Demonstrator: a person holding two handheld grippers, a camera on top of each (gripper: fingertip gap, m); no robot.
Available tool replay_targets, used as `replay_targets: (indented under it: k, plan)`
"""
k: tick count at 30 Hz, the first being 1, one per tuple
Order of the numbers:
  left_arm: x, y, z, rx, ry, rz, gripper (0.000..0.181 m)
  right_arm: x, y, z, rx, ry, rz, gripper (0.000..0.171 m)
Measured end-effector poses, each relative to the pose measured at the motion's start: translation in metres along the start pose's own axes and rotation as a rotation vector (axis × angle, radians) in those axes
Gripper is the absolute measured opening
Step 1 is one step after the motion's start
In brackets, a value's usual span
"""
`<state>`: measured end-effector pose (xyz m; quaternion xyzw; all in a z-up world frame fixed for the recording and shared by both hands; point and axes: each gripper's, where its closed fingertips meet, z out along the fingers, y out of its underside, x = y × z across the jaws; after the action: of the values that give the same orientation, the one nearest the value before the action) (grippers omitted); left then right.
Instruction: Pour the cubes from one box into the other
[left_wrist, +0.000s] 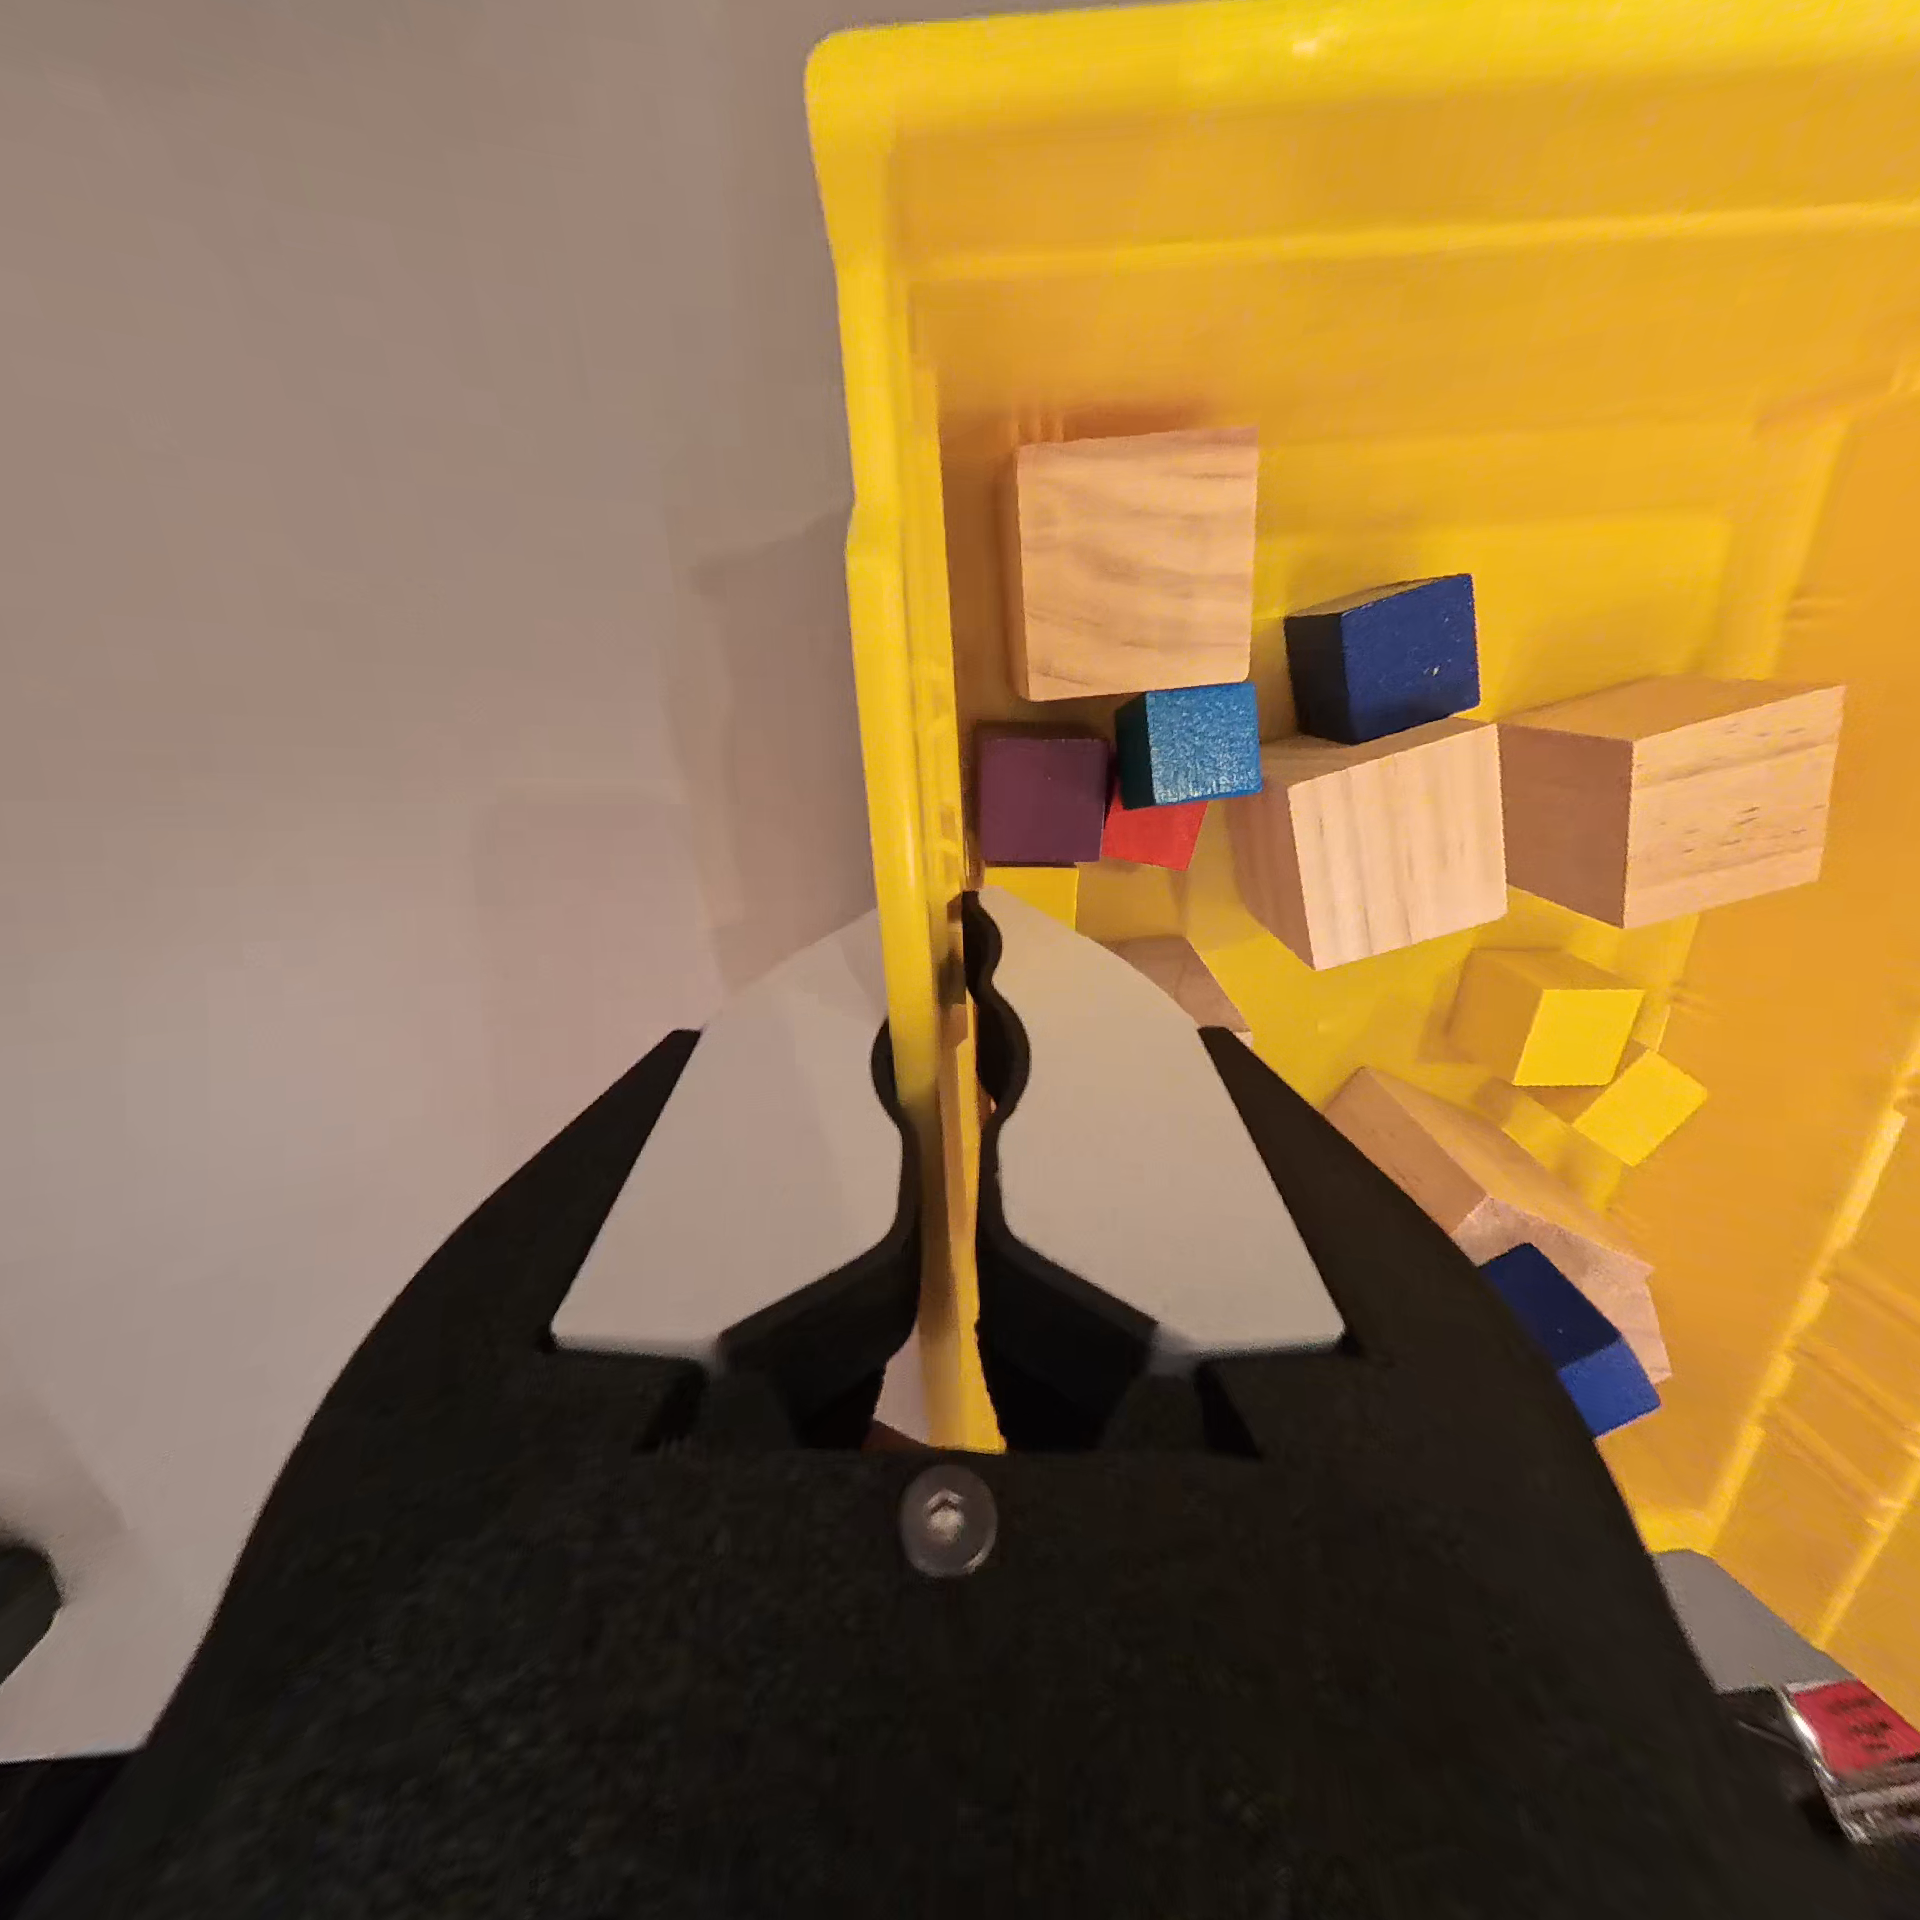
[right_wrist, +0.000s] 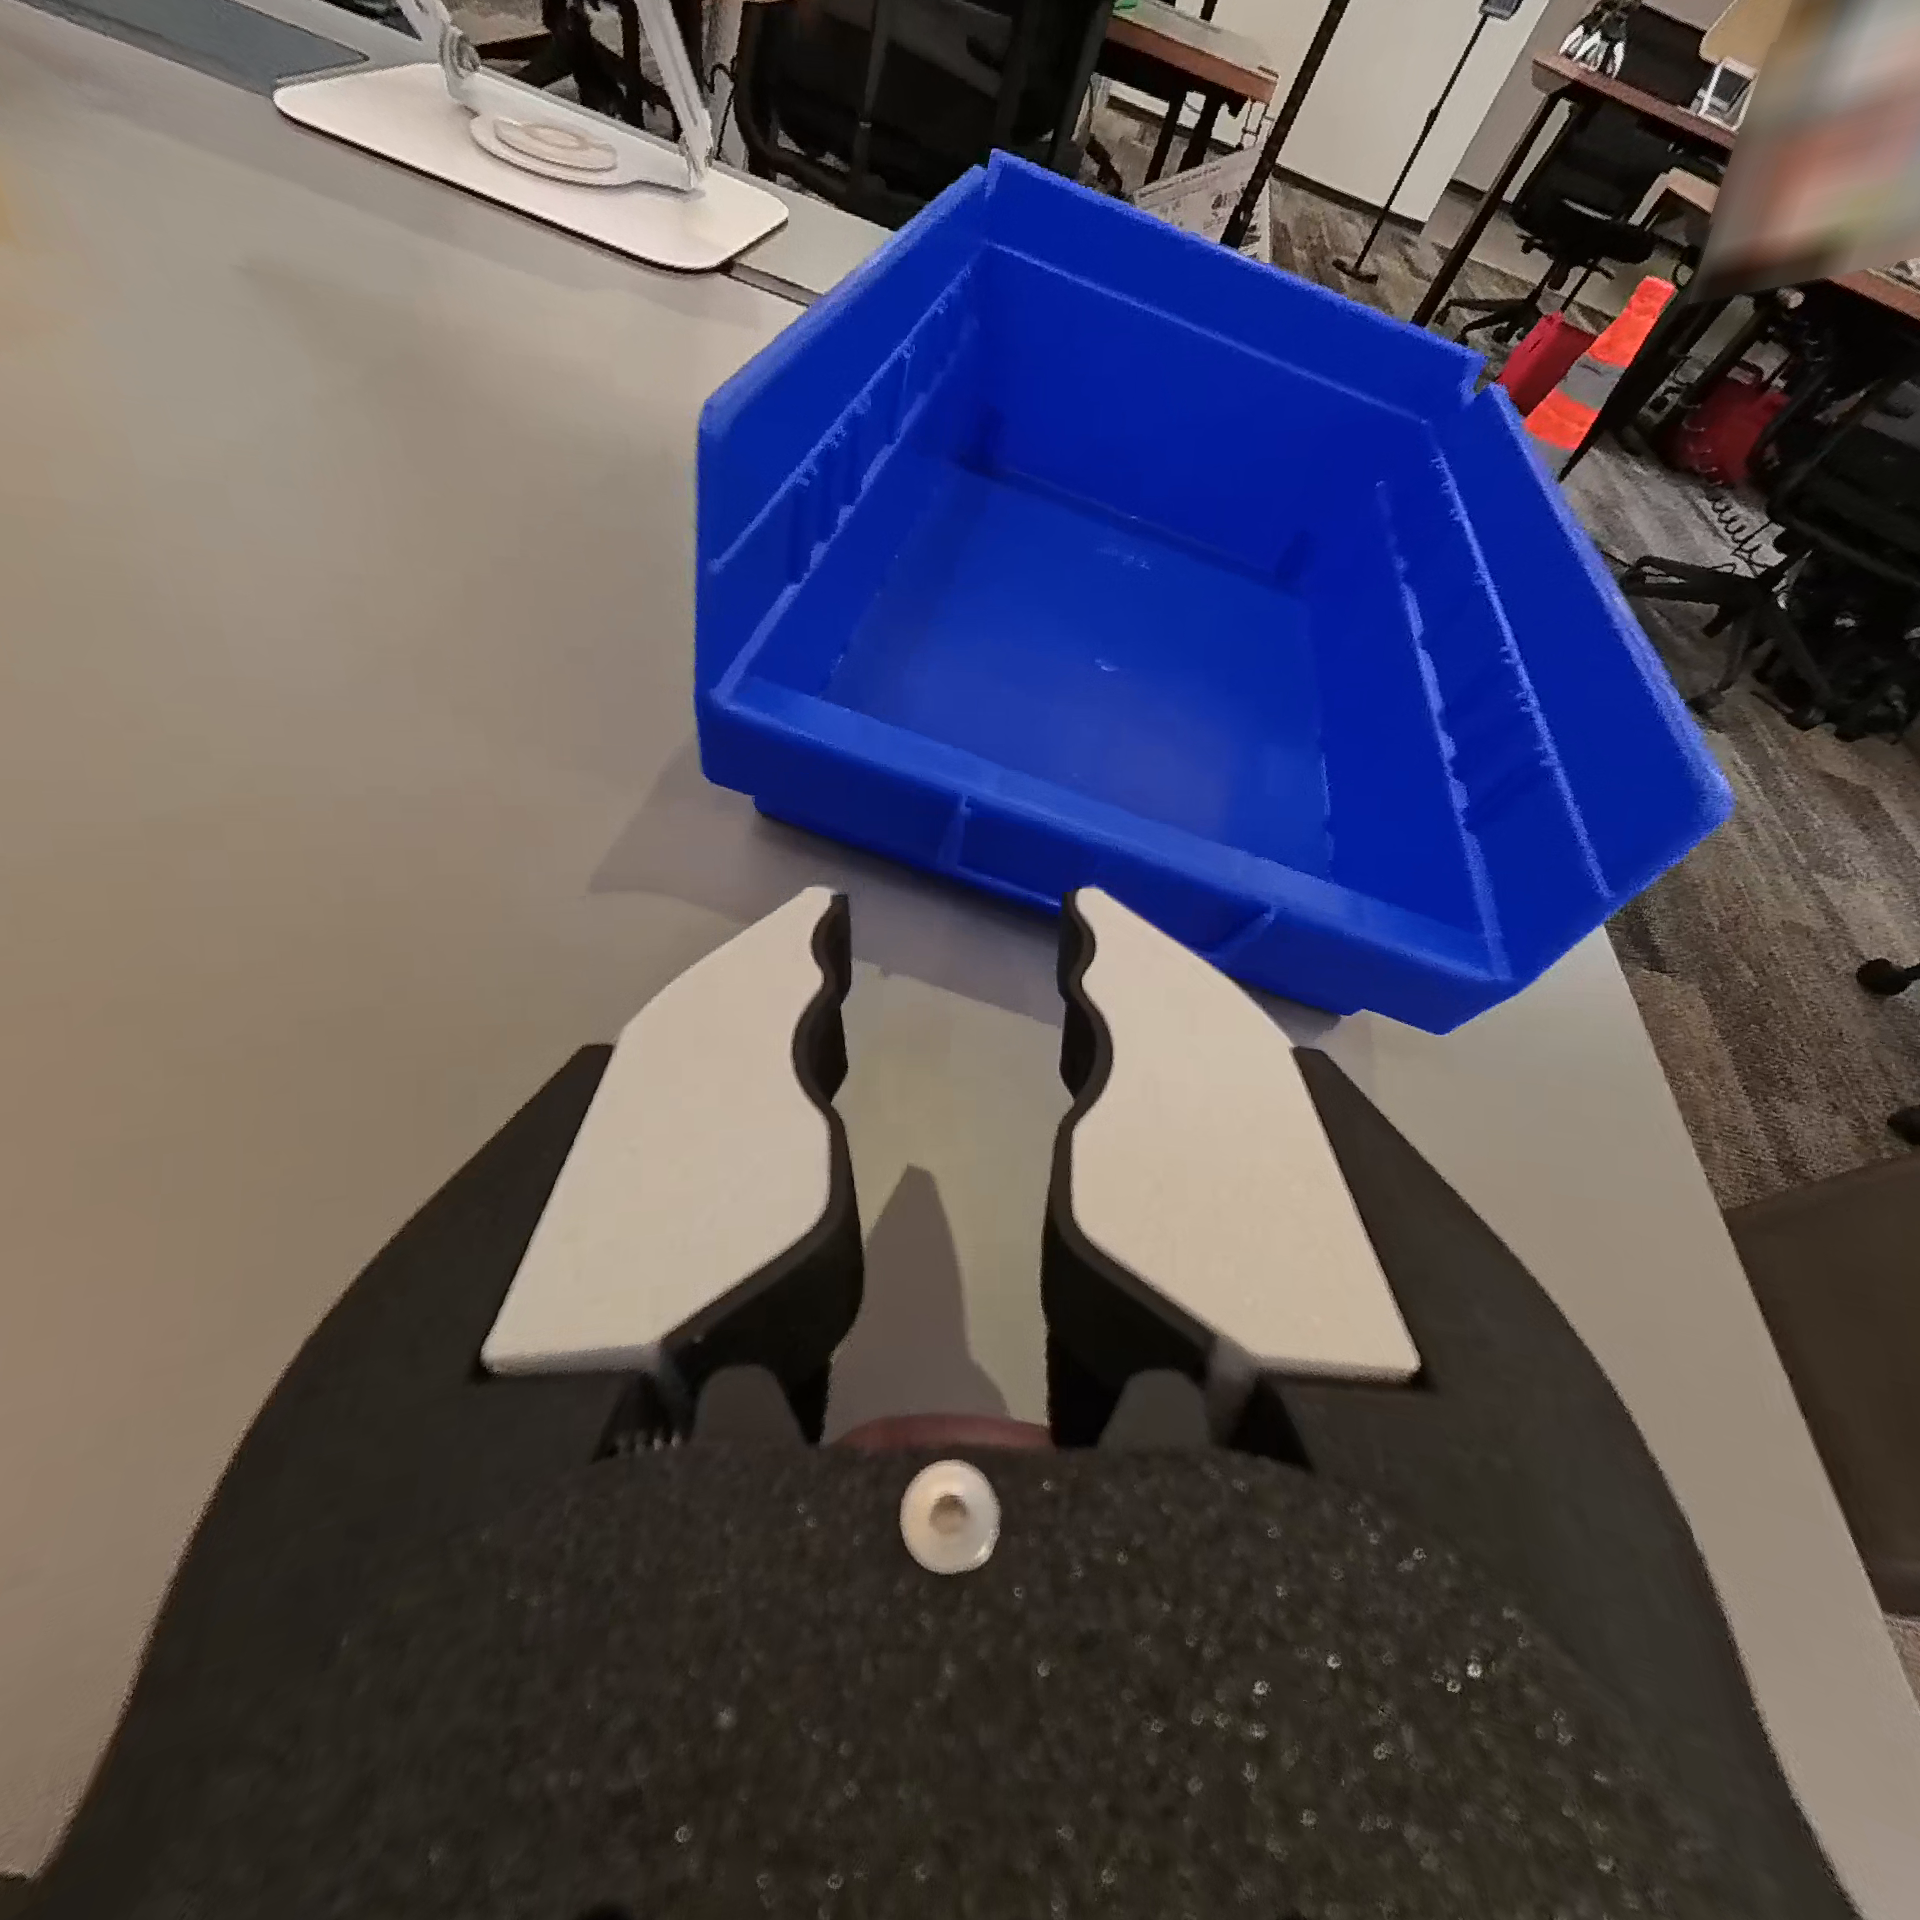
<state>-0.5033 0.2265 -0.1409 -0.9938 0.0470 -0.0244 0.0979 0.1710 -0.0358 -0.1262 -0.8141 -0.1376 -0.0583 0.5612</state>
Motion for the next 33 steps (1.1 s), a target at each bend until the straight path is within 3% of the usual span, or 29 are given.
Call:
replay_targets:
  k: [3,6,12,17,21,25,29,33]
  plan:
    - [-0.001,0.001,0.0,0.019,-0.001,0.004,0.004,-0.008,0.003,0.001,-0.042,0.006,-0.007,0.039]
    - [-0.001,0.004,-0.001,0.017,0.008,0.009,0.004,-0.055,-0.015,0.001,-0.061,-0.134,0.052,0.046]
    - [-0.002,0.008,-0.001,0.016,0.008,0.043,0.004,-0.241,-0.112,0.016,-0.119,-0.631,-0.016,0.063]
    - [-0.003,0.009,-0.001,0.035,0.022,0.048,0.004,-0.374,-0.195,0.074,-0.46,-0.859,0.116,0.059]
    - [-0.003,0.01,-0.002,0.017,0.034,0.065,0.005,-0.426,-0.203,0.13,-0.78,-0.723,0.098,0.057]
    - [-0.002,0.01,-0.001,-0.003,0.056,0.072,0.005,-0.44,-0.189,0.164,-0.949,-0.538,0.037,0.053]
    - [-0.002,0.009,-0.001,-0.006,0.058,0.074,0.005,-0.445,-0.177,0.171,-1.042,-0.446,0.068,0.01]
    - [0.006,0.009,0.0,0.002,0.066,0.051,0.005,-0.431,-0.176,0.177,-1.048,-0.382,0.045,0.005]
